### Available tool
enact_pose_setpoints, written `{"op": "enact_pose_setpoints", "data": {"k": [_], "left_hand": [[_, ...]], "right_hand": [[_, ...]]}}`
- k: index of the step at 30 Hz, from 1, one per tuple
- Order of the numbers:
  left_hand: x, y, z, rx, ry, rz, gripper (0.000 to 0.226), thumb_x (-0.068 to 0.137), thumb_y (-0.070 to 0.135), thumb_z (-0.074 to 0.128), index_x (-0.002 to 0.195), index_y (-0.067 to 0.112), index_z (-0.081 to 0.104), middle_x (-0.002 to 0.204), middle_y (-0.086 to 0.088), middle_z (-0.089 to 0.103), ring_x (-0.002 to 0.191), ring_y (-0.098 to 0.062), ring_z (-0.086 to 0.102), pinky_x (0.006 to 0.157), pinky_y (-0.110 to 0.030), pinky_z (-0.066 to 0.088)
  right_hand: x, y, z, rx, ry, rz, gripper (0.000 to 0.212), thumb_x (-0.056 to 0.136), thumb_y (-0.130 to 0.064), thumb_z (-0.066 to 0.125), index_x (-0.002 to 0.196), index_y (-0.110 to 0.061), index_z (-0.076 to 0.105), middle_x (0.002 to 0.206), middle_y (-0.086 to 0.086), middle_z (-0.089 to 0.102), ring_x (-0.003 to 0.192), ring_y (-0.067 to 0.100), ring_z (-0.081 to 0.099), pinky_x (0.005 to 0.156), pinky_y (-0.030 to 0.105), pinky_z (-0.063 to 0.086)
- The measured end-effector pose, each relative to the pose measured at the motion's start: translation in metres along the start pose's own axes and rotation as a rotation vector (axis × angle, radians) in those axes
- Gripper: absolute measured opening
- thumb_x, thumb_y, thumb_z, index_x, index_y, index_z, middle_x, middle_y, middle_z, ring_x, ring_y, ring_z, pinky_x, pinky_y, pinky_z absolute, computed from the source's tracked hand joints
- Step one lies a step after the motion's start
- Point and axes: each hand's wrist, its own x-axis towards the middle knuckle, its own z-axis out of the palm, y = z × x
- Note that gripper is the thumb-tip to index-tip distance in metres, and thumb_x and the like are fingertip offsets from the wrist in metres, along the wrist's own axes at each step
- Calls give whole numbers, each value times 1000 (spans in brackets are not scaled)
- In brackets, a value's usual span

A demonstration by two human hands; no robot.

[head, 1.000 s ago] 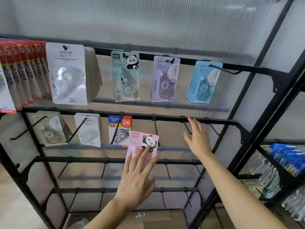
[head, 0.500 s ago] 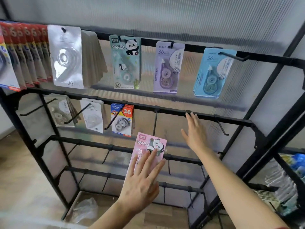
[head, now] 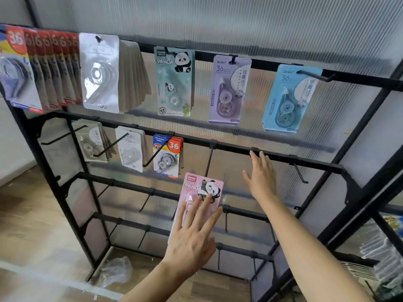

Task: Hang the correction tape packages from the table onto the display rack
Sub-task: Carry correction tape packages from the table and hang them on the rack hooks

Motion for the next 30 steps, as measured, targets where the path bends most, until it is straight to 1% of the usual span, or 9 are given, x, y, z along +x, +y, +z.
{"op": "enact_pose_setpoints", "data": {"k": [5, 8, 11, 14, 18, 21, 23, 27, 30], "left_hand": [[7, -2, 4, 19, 21, -15, 81, 54, 35, 78, 131, 21, 56, 142, -12, 47, 125, -34, 51, 103, -54, 35], [11, -1, 3, 20, 23, -26, 83, 50, 34, 81, 129, 20, 59, 140, -12, 50, 124, -33, 52, 96, -56, 44], [14, 0, 5, 37, 11, -42, 83, 48, 33, 82, 127, 21, 60, 138, -12, 51, 122, -33, 53, 94, -56, 44], [17, -3, 11, 41, 26, -26, 83, 50, 33, 83, 129, 21, 59, 139, -12, 50, 123, -33, 53, 104, -52, 34], [19, -3, 17, 43, 47, 20, 86, 52, 30, 81, 133, 21, 55, 141, -12, 48, 125, -34, 51, 103, -48, 24], [15, -2, 23, 6, 74, -3, 91, 55, 30, 76, 139, 22, 40, 145, -11, 43, 131, -35, 39, 109, -47, 17], [12, -3, 25, 10, 88, -9, 94, 54, 30, 79, 138, 21, 39, 144, -11, 44, 130, -33, 33, 109, -46, 13], [16, -3, 25, 32, 107, -8, 95, 50, 31, 85, 135, 20, 45, 141, -13, 48, 129, -33, 33, 106, -52, 25], [22, -2, 21, 53, 77, -14, 88, 46, 32, 85, 130, 20, 59, 139, -13, 50, 127, -37, 45, 97, -56, 42]], "right_hand": [[0, 0, 0, -16, -10, 1, 64, 96, -27, 51, 150, -15, 20, 157, 14, 16, 145, 30, 13, 115, 40, 18], [0, 0, -1, -17, -9, -7, 64, 96, -26, 52, 150, -15, 20, 157, 13, 16, 145, 30, 14, 115, 41, 19], [-1, -1, -1, -14, -13, -3, 64, 96, -27, 52, 150, -15, 20, 158, 11, 14, 145, 30, 14, 115, 42, 20], [-1, -3, -2, -16, -14, 3, 63, 97, -27, 51, 150, -16, 19, 159, 10, 12, 145, 30, 14, 114, 41, 20], [-2, -3, -1, -8, -16, 18, 63, 97, -27, 50, 151, -17, 18, 159, 9, 12, 145, 29, 15, 114, 40, 21], [-2, -2, 0, -8, -12, 13, 63, 97, -28, 49, 151, -17, 17, 159, 9, 11, 145, 28, 15, 115, 40, 21], [-1, -1, 0, -2, -7, 6, 63, 97, -27, 49, 151, -17, 18, 159, 9, 12, 145, 27, 16, 115, 39, 22], [-1, -1, 1, 12, 10, 5, 62, 96, -25, 51, 150, -15, 22, 158, 10, 16, 144, 28, 19, 114, 40, 23], [-1, -1, 2, 19, 8, -1, 62, 96, -25, 52, 150, -14, 23, 157, 11, 18, 143, 29, 20, 113, 41, 25]]}}
